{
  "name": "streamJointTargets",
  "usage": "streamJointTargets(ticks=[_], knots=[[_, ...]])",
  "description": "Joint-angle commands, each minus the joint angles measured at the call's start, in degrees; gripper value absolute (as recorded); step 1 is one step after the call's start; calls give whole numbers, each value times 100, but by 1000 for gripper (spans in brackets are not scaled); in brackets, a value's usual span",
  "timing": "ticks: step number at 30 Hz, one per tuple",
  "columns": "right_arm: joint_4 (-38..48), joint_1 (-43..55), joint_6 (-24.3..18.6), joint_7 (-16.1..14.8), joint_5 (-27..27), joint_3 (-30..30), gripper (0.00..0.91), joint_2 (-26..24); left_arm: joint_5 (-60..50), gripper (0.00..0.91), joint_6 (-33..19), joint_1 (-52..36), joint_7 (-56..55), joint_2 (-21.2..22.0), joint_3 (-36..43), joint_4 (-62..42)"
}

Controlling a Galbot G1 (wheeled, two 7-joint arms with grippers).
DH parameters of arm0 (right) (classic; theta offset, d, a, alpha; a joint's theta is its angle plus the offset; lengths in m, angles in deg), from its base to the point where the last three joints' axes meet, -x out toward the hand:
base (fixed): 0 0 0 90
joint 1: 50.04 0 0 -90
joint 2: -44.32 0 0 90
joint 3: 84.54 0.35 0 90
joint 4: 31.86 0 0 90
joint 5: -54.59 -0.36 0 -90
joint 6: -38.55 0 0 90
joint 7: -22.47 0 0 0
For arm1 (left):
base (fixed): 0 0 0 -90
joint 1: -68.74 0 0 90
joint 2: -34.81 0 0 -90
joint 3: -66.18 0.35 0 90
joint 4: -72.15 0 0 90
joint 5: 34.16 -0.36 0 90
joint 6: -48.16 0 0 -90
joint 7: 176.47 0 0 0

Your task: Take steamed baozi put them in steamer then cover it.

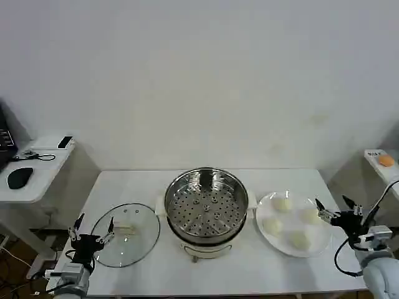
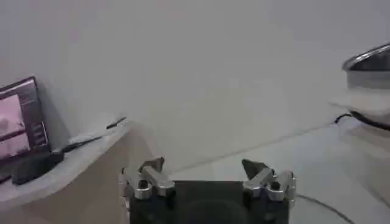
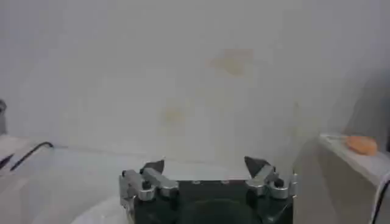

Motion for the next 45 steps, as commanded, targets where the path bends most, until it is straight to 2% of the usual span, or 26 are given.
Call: streamJointTargets(ticks=[1,2,5,6,7,9,10,11,13,14,16,17,19,21,24,28,30,34,43,45], knots=[[165,1084,563,-468,830,-829,907,-1196,-89,907,70,31,-31,63,-30,78],[196,1180,607,-539,878,-914,907,-1271,-84,907,94,46,-34,79,-30,105],[685,2315,856,-1895,1212,-1706,907,-1873,-89,907,135,178,-18,185,-33,313],[766,2494,909,-2093,1251,-1898,907,-1972,-87,907,140,202,-17,199,-33,347],[1028,2907,968,-2589,1428,-2173,907,-2063,-89,907,143,262,-23,220,-29,409],[1281,3753,776,-3088,1790,-2641,907,-2173,-112,907,134,345,-30,223,-22,477],[1510,4250,682,-3510,2262,-3061,907,-2198,-141,907,131,384,-40,225,-23,503],[1625,4514,684,-4130,2637,-3309,907,-2210,-179,907,133,419,-54,231,-25,524],[1892,4936,294,-4728,3114,-3869,907,-2269,-252,907,143,478,-86,243,-49,563],[2032,5356,74,-5296,3292,-4254,907,-2307,-265,907,144,500,-94,252,-59,588],[2345,5924,-251,-5870,3716,-4734,907,-2347,-263,907,142,578,-101,281,-103,656],[2471,6249,-386,-5982,3812,-5001,907,-2346,-257,907,140,607,-104,295,-121,697],[2738,6698,-451,-6250,3903,-5596,907,-2266,-260,907,137,654,-109,326,-152,753],[3047,7128,-325,-6891,4129,-5930,907,-2063,-349,907,157,697,-141,384,-174,837],[3356,7486,-310,-7078,4234,-6435,907,-1813,-373,907,200,787,-111,447,-181,1005],[3833,7693,-390,-7174,4485,-6762,907,-1399,-351,907,246,839,-81,491,-176,1136],[4068,7710,-652,-7171,4690,-6855,907,-1224,-334,907,238,851,-66,484,-176,1137],[4331,7562,-803,-7052,5080,-6751,907,-892,-358,907,234,816,-126,511,-158,1002],[4545,7128,-785,-6792,5410,-6398,907,-409,-471,907,224,852,-101,431,-161,898],[4656,7005,-857,-6694,5720,-6228,907,-293,-471,907,225,854,-104,454,-169,898]])
